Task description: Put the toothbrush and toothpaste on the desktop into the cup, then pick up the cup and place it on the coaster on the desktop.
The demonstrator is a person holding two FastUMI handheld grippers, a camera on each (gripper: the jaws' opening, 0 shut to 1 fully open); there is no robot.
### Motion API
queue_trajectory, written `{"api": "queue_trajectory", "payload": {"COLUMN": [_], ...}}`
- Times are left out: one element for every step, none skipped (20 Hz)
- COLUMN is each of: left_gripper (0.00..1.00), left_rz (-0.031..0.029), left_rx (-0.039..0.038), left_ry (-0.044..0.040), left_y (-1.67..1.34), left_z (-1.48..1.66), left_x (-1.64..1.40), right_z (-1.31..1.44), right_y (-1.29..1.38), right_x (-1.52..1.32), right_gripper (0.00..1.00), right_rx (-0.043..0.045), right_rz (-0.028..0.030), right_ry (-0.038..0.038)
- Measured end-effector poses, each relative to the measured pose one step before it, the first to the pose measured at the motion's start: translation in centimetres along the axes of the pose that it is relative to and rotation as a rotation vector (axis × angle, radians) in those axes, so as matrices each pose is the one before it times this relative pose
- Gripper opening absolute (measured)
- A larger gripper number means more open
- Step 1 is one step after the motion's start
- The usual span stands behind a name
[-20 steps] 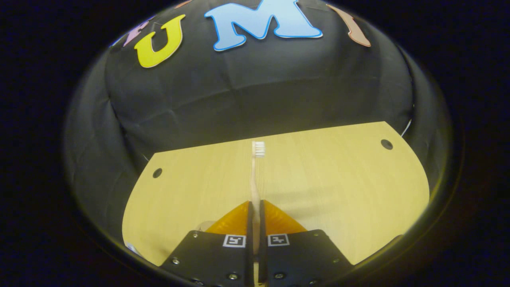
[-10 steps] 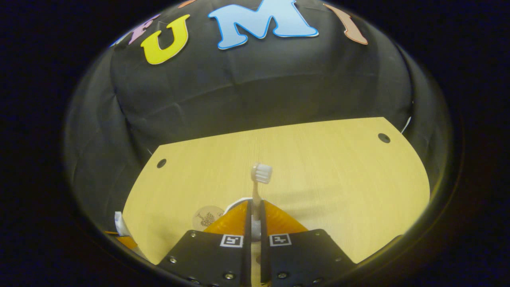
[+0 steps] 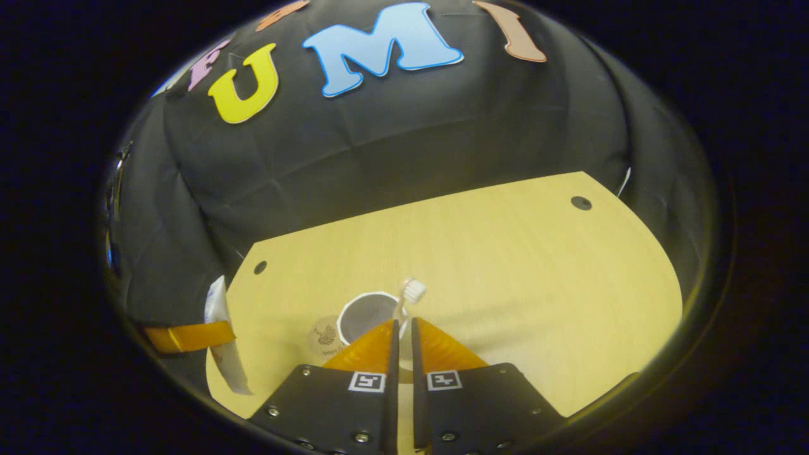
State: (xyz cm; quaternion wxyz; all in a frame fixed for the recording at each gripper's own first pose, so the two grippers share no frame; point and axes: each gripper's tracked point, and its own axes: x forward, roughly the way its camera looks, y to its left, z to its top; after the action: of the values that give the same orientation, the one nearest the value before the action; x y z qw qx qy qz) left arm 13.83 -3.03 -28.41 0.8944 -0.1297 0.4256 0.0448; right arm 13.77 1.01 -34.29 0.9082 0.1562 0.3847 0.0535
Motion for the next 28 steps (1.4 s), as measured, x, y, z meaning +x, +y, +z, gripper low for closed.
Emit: {"api": "queue_trajectory", "payload": {"left_gripper": [0.27, 0.27, 0.27, 0.27, 0.27, 0.27, 0.27, 0.27, 0.27, 0.27, 0.27, 0.27, 0.26, 0.27, 0.27, 0.27, 0.27, 0.27, 0.27, 0.27, 0.31, 0.27, 0.27, 0.27, 0.27, 0.27, 0.22, 0.27], "left_rz": [-0.01894, -0.01703, -0.01639, -0.01482, -0.0116, -0.00879, -0.0081, -0.00855, -0.00964, -0.00907, -0.00762, -0.00534, -0.00462, -0.00576, -0.0035, -0.00332, -0.00414, -0.0041, 0.00035, 0.00452, 0.00293, 0.00103, 0.00145, -0.00064, 0.00315, 0.00263, -0.00296, -0.00085], "left_rx": [-0.00021, -0.00069, -0.00012, 0.00062, 0.00426, 0.0069, 0.00726, 0.0077, 0.00819, 0.00815, 0.00813, 0.00795, 0.00761, 0.00906, 0.0116, 0.01076, 0.0075, 0.00541, 0.00502, 0.00486, 0.00715, 0.0089, 0.0098, 0.01207, 0.01365, 0.01022, 0.00452, 0.00491], "left_ry": [-0.00207, -0.00276, -0.00051, -0.00022, -0.00045, -0.00181, -0.00207, -0.00328, -0.00226, -0.00263, -0.00284, -0.00224, -0.0014, -0.00164, -0.00174, -0.00123, -0.00204, 0.00004, -0.00285, -0.00456, -0.00566, -0.00864, -0.0113, -0.01085, -0.00891, -0.00878, -0.01078, -0.01473], "left_y": [-1.102, -0.992, -1.142, -1.023, -0.945, -1.042, -0.757, -0.951, -0.856, -0.64, -0.866, -0.709, -0.835, -0.87, -0.642, -0.587, -0.435, -0.507, -0.234, -0.015, -0.073, -0.272, -0.03, 0.009, 0.101, 0.014, -0.068, 0.075], "left_z": [0.565, 0.471, 0.525, 0.515, 0.32, 0.347, 0.339, 0.258, 0.203, 0.128, 0.347, 0.172, 0.204, 0.123, 0.199, -0.073, -0.08, -0.025, -0.073, -0.029, 0.08, 0.054, 0.018, -0.056, -0.148, -0.177, -0.109, -0.066], "left_x": [0.209, 0.45, 0.281, 0.706, 0.444, 0.516, 0.485, 0.334, 0.341, 0.356, 0.447, 0.578, 0.724, 0.699, 0.738, 0.785, 0.612, 0.647, 0.531, 0.361, 0.284, 0.448, 0.15, 0.027, 0.032, 0.314, 0.298, 0.161], "right_z": [-0.27, -0.349, -0.502, -0.271, -0.579, -0.51, -0.439, -0.41, -0.5, -0.375, -0.389, -0.223, -0.095, -0.081, -0.196, 0.057, -0.184, -0.069, -0.193, 0.008, -0.087, -0.085, -0.052, -0.101, 0.045, -0.041, 0.107, -0.025], "right_y": [-0.646, -0.842, -0.94, -0.862, -0.726, -0.923, -1.033, -1.099, -1.096, -1.144, -1.104, -1.085, -1.253, -1.14, -1.133, -1.163, -0.952, -0.984, -1.153, -0.892, -0.673, -0.452, -0.455, -0.296, -0.205, -0.229, 0.02, -0.173], "right_x": [-0.721, -0.643, -0.783, -0.769, -0.579, -0.601, -0.551, -0.486, -0.451, -0.494, -0.318, -0.366, -0.313, -0.361, -0.359, -0.325, -0.393, -0.241, -0.02, -0.061, -0.033, 0.003, 0.044, -0.068, -0.033, -0.148, 0.088, -0.034], "right_gripper": [0.1, 0.1, 0.1, 0.1, 0.1, 0.1, 0.1, 0.1, 0.1, 0.1, 0.1, 0.1, 0.1, 0.1, 0.1, 0.1, 0.1, 0.1, 0.1, 0.1, 0.1, 0.1, 0.1, 0.1, 0.1, 0.1, 0.1, 0.1], "right_rx": [0.0062, -0.00397, -0.00745, 0.00043, 0.00822, 0.01107, 0.01183, 0.01149, 0.01212, 0.01329, 0.01478, 0.01498, 0.01574, 0.01446, 0.01368, 0.01304, 0.01299, 0.01334, 0.01265, 0.01011, 0.00645, 0.00262, 0.00021, -0.00125, -0.00236, -0.00415, -0.00493, -0.00351], "right_rz": [-0.00902, -0.01414, -0.01614, -0.01015, -0.00761, -0.01035, -0.01269, -0.0149, -0.01568, -0.01527, -0.01605, -0.01673, -0.01754, -0.01722, -0.01804, -0.01727, -0.01694, -0.01548, -0.01286, -0.01089, -0.00926, -0.00754, -0.00567, -0.00245, -0.00145, -0.00129, -0.00241, -0.00005], "right_ry": [-0.00027, 0.00528, 0.00166, -0.00003, 0.00631, 0.00665, 0.00265, 0.00367, 0.00552, 0.00578, 0.0045, 0.00191, -0.00042, -0.00065, -0.00072, -0.00038, 0.00083, 0.00288, 0.00251, 0.00296, 0.00258, 0.00402, 0.0039, 0.0045, 0.00365, 0.00129, 0.00169, 0.002]}}
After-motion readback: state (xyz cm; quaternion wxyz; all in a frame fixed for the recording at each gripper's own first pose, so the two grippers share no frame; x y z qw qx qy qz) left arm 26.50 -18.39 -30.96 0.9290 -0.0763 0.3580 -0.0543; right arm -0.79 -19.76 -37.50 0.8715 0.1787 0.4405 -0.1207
